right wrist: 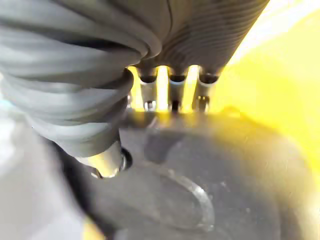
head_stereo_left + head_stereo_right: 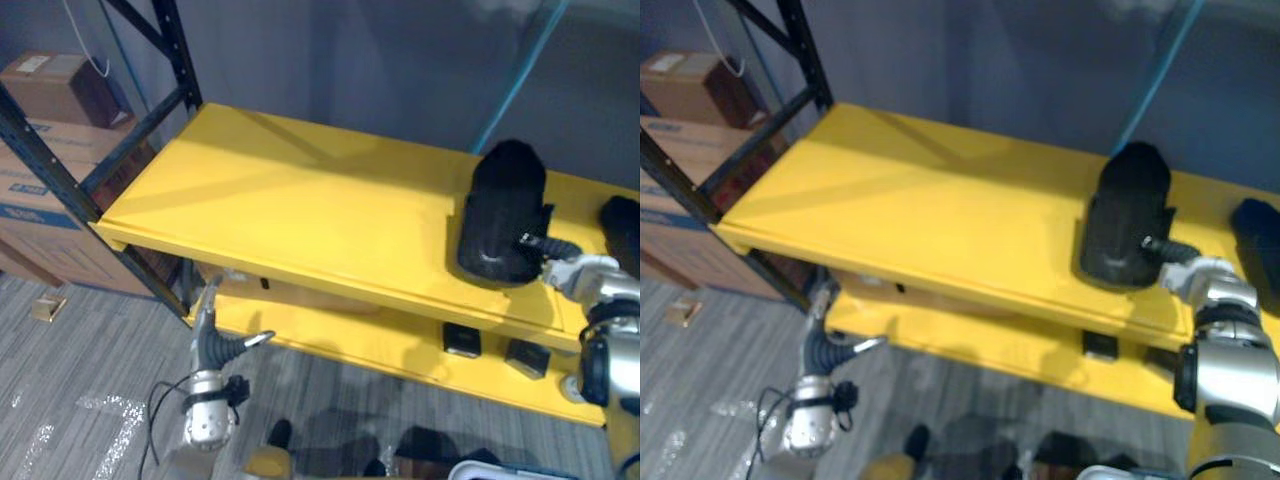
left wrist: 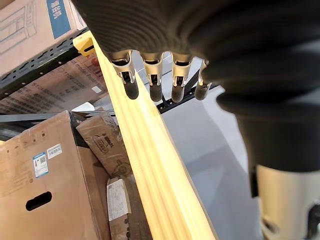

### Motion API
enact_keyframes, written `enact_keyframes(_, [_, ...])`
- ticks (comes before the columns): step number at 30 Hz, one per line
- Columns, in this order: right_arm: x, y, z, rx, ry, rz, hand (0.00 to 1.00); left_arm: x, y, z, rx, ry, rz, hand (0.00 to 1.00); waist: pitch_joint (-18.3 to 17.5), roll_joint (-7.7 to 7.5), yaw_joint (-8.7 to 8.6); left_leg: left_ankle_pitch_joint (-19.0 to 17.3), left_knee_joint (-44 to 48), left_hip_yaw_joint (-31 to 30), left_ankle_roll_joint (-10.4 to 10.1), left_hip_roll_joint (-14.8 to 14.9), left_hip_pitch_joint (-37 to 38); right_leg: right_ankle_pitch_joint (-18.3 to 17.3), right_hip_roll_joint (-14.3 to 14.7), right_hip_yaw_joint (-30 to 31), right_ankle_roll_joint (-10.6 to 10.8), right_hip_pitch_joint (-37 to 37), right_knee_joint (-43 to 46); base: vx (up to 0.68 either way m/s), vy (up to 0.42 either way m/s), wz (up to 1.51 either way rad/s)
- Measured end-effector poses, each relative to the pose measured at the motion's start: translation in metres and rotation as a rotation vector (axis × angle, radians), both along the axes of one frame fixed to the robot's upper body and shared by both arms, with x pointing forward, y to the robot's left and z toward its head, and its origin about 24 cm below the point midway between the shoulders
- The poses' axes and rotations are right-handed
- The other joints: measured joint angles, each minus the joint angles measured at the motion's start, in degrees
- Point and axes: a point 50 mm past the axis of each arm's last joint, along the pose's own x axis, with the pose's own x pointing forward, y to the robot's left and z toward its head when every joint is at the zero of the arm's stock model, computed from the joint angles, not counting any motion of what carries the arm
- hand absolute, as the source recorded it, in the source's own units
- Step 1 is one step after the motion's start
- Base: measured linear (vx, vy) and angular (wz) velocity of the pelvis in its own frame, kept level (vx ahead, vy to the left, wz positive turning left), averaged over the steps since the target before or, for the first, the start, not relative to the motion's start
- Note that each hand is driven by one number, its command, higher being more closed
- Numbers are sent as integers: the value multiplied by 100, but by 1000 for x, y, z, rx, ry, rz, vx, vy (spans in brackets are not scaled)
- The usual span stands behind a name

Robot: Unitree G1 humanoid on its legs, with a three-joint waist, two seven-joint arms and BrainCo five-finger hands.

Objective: Walk over and take plastic housings, then place them on the shelf

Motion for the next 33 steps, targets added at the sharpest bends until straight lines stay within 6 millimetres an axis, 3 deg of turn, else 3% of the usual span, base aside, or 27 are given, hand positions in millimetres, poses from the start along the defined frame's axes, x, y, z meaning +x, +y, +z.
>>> enact_keyframes(6, [1, -7, 10, -149, 11, -106, 0, -2, -1, -2, -4, 3, 7, 0, 126, 4, 1, 4, 1, 15, -2, 6, 0, 3, 3, 20, 3, -8, 0, 0, 0, 0])
enact_keyframes(10, [0, -18, 26, -445, 22, -278, 0, -4, -3, -3, -9, -3, 26, 0, 131, 11, 2, 3, 1, 23, -2, 6, -8, 3, 4, 31, 3, -23, 0, 0, 0, 0])
enact_keyframes(13, [-1, -22, 39, -571, 3, -390, 0, -7, -8, -6, -17, 4, 19, 0, 133, 15, 0, 2, 0, 63, -2, 14, -51, 3, 6, 70, 3, -85, 4, -15, 5, -6])
enact_keyframes(17, [-1, -22, 59, -718, -120, -542, 0, -13, -6, -11, -26, 28, 38, 0, 137, 23, -19, -3, -1, 108, 3, 20, -92, 4, 7, 104, 5, -123, 4, 6, -1, -5])
enact_keyframes(24, [-5, -2, 86, -894, -476, -557, 0, -16, -12, -12, -42, 25, 9, 0, 128, 23, -47, -31, -5, 203, 16, 19, -73, 20, -1, 202, 13, -171, 7, 11, 4, -5])
enact_keyframes(29, [-27, 29, 83, -910, -712, -464, 0, -21, -12, -11, -102, 6, 35, 0, 33, 49, -224, -136, -34, 438, 46, 36, 20, 20, -7, 390, 13, -175, 7, 23, 7, -22])
enact_keyframes(33, [-56, 61, 36, -782, -713, -401, 0, -20, -20, 1, -203, -76, 43, 0, -334, 57, -533, -154, -26, 671, 28, 40, 108, 20, -16, 528, 14, -196, 6, 44, 2, -20])
